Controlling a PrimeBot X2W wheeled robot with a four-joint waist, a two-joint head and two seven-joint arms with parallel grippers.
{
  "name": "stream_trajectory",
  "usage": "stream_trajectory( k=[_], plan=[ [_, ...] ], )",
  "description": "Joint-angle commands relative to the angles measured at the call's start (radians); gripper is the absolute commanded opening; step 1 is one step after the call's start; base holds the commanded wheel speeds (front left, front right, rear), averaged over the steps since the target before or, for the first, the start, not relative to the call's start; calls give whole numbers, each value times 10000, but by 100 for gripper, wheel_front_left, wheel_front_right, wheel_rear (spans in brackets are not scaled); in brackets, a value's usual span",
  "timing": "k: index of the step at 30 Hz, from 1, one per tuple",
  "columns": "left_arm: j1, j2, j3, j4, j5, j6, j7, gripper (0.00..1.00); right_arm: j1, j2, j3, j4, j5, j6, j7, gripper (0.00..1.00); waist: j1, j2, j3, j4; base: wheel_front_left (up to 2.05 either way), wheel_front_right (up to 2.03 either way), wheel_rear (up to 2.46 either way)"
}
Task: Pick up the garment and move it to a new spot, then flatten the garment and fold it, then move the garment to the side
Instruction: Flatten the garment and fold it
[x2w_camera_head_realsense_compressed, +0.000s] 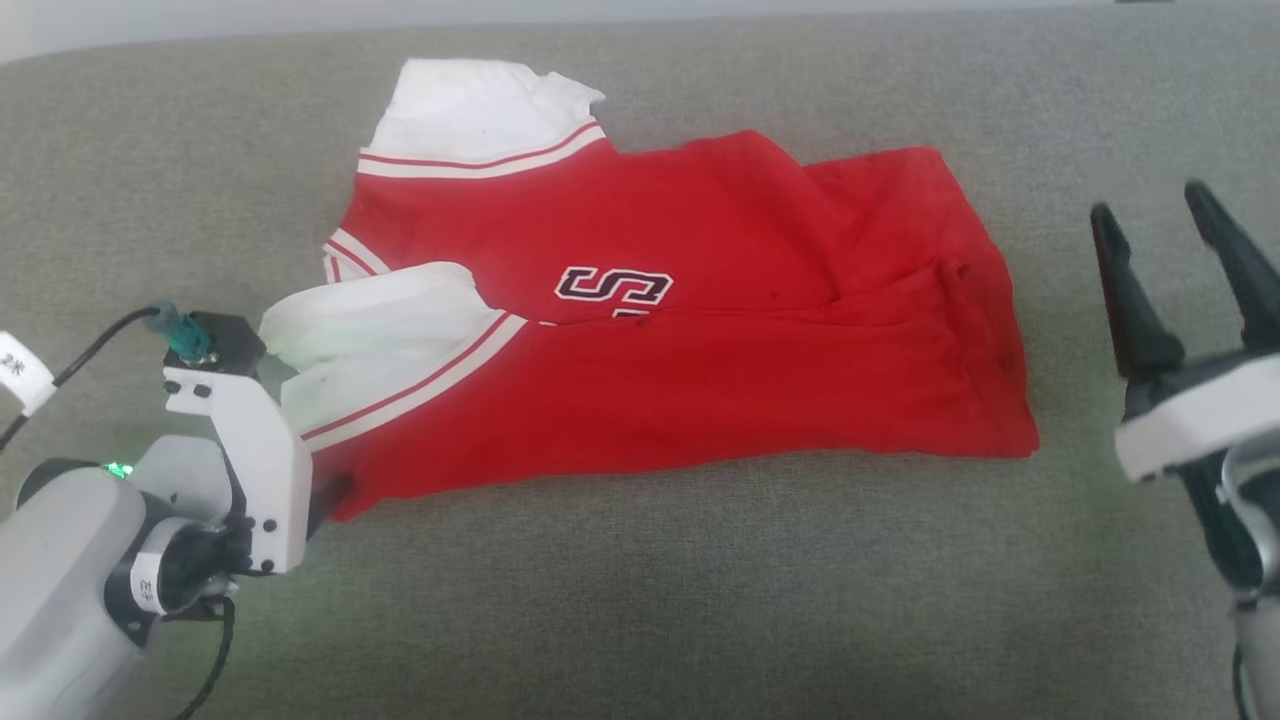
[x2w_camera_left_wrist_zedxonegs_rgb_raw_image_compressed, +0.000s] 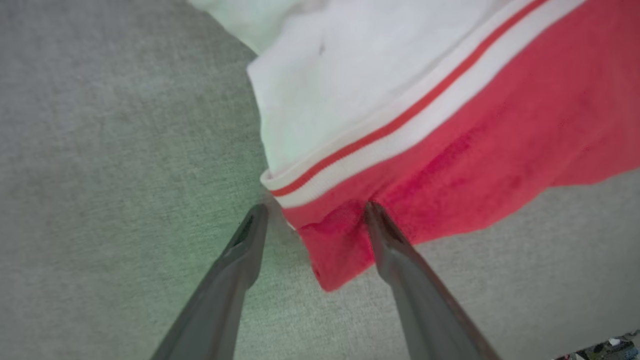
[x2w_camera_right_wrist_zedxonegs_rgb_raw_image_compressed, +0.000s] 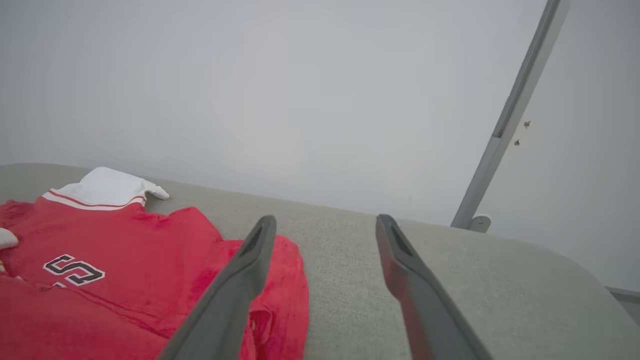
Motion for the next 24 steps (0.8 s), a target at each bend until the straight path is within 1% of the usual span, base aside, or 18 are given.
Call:
stream_trajectory(
  k=[1,5,7,8,9,10,15,20,24],
  plan=[
    [168,-73,-18,200,-46,-92,-99,100,275,145,-128,-217,-110,-19,141,100,0,0,69,-44,0,0,0],
    [141,-324,-101,983,-108,-228,-237,100,834,455,-417,-687,-216,-19,598,100,0,0,190,-114,0,0,0],
    [179,-508,-170,1323,-213,-356,-209,100,1024,491,-524,-825,-158,-19,867,100,0,0,227,-127,0,0,0],
    [165,-602,-206,1459,-234,-423,-227,84,1133,491,-558,-898,-120,-19,1031,100,0,0,239,-129,0,0,0],
    [153,-686,-275,1555,-252,-573,-218,22,1238,485,-590,-952,-81,-19,1222,100,0,0,245,-125,0,0,0],
    [171,-763,-341,1663,-265,-652,-158,0,1358,460,-589,-995,12,-19,1479,100,0,0,245,-114,0,0,0],
    [148,-921,-494,1915,-234,-978,-216,0,1813,324,-433,-1170,780,-17,2964,100,0,0,219,-25,0,0,0],
    [62,-1093,-592,1967,-160,-1110,-255,0,1999,293,-418,-1046,1224,-17,4542,100,0,0,197,118,0,0,0],
    [-24,-1199,-663,1971,-109,-1163,-294,0,1803,382,-303,-911,1373,-16,5727,100,0,0,184,247,0,0,0]
  ],
)
